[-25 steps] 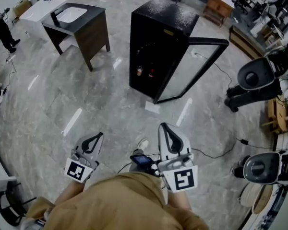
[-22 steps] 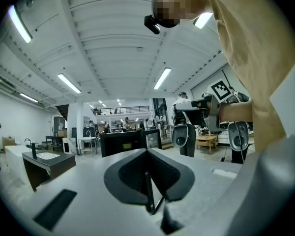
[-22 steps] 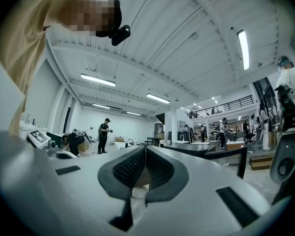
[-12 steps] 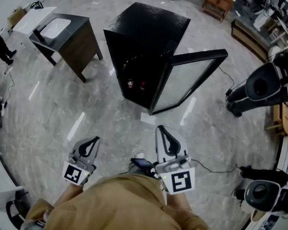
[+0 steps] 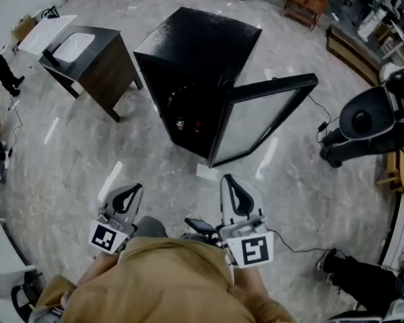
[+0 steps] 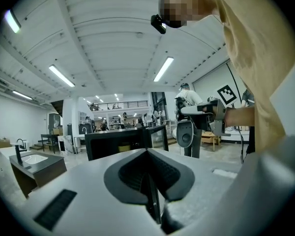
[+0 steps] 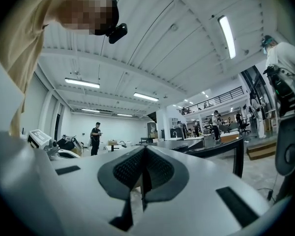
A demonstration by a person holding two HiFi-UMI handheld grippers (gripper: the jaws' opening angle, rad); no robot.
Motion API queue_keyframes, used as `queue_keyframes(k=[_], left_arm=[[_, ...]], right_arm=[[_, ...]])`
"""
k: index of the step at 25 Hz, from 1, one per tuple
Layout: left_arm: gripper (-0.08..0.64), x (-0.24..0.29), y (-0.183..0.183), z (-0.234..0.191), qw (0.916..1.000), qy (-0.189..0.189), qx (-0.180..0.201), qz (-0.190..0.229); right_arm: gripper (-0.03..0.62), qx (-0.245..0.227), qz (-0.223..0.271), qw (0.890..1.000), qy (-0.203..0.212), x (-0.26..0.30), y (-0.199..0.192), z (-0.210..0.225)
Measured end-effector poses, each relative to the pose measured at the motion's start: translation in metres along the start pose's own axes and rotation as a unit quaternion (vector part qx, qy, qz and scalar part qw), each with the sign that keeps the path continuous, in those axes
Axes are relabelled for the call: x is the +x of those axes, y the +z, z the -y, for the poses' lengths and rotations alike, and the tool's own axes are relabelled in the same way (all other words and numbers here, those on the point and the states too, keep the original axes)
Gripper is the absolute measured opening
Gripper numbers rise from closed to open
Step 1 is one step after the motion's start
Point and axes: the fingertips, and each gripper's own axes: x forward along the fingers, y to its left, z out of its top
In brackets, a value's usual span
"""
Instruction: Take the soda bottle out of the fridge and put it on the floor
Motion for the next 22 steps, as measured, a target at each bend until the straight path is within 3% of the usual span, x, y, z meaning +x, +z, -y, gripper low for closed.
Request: queue_keyframes(k=[6, 11, 22], left_arm=[[0.002, 0.026, 0.007, -0.009, 0.9998, -0.006, 0.005, 0.019], [0.002, 0.046, -0.014, -0.033, 0.9996, -0.023, -0.012, 0.014], [0.002, 0.104, -0.022, -0.128, 0.992, -0.123, 0.002, 0.03]], right_arm=[[0.002, -0.027, 0.001, 0.999, -0.023, 0.003, 0.006, 0.024], [0.002, -0.033, -0.016, 0.999, -0.038, 0.021, -0.006, 0.022], [0.002, -0.05, -0.018, 0.993, -0.105, 0.115, -0.005, -0.003]])
